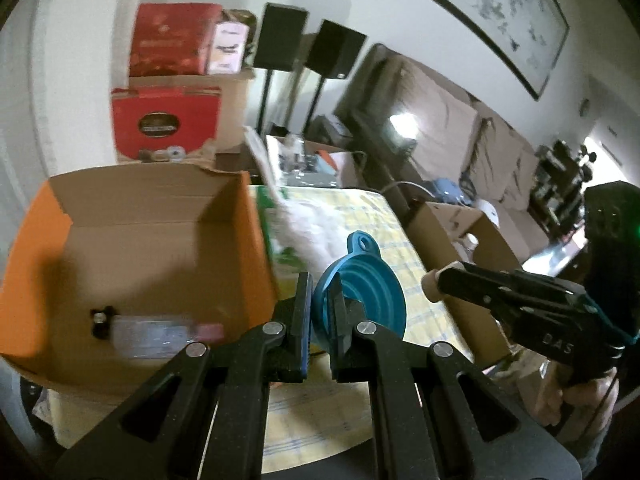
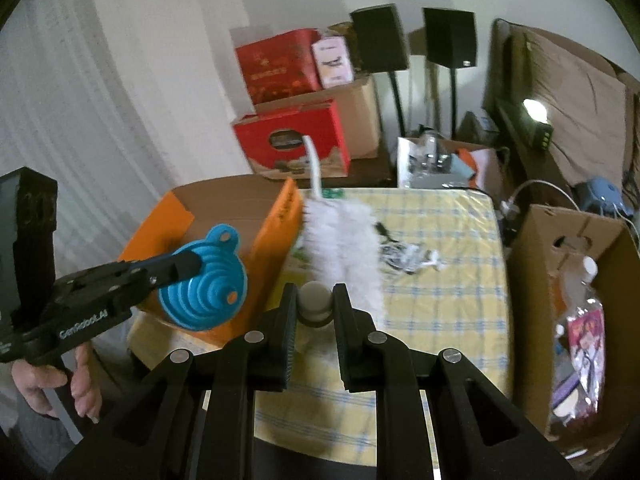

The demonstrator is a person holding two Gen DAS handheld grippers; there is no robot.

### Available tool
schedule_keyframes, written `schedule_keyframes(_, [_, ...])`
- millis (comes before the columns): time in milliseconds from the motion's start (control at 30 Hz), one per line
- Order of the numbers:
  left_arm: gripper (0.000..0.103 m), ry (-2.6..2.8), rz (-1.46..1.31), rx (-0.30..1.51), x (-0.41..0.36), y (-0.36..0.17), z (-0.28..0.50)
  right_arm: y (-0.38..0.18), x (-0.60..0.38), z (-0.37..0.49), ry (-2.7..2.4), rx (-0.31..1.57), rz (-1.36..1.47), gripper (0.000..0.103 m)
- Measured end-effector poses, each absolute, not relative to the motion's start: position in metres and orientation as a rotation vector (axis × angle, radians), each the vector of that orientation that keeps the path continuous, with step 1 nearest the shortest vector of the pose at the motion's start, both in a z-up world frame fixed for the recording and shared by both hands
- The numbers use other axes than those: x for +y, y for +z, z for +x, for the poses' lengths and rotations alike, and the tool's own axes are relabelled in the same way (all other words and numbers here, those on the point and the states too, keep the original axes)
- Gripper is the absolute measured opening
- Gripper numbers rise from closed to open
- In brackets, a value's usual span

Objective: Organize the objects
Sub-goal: 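Carry the blue funnel and white cap into the orange box and open both tools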

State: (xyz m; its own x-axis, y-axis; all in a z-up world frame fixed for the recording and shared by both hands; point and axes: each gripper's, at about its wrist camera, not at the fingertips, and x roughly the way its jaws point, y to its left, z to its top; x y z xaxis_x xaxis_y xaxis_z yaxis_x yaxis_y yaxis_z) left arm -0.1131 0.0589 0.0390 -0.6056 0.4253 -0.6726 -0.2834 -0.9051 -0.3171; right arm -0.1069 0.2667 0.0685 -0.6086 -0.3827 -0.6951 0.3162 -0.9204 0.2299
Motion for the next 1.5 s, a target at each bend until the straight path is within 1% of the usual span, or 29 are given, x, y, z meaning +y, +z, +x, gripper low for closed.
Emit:
schedule_keyframes(233, [0.006, 2.558, -1.147, -0.256, 0.02, 0.031, -0.113, 0.067, 0.22, -0.113, -2.442, -0.084, 1.1, 0.016])
schedule_keyframes(567, [0.006, 2.662, -1.195, -0.265, -0.042, 0.02, -0.108, 0.043, 0.159, -0.124, -2.346, -0.029, 1.145, 0.016])
schedule_keyframes(833, [0.006, 2.728, -1.243, -0.309, -0.093, 0.008, -0.104, 0.028, 0.119, -0.132, -2.283, -0.009, 1.176, 0.016])
schedule_keyframes(1267, [0.006, 2.768, -1.297, -0.352, -0.141, -0.009, -0.107, 0.02, 0.05, -0.142, -2.208, 0.043, 1.177, 0.016])
schedule_keyframes(1500, [0.007, 2.772, -1.332, -0.353, -0.157, -0.021, -0.112, 0.004, 0.019, -0.148, -2.172, 0.058, 1.203, 0.016])
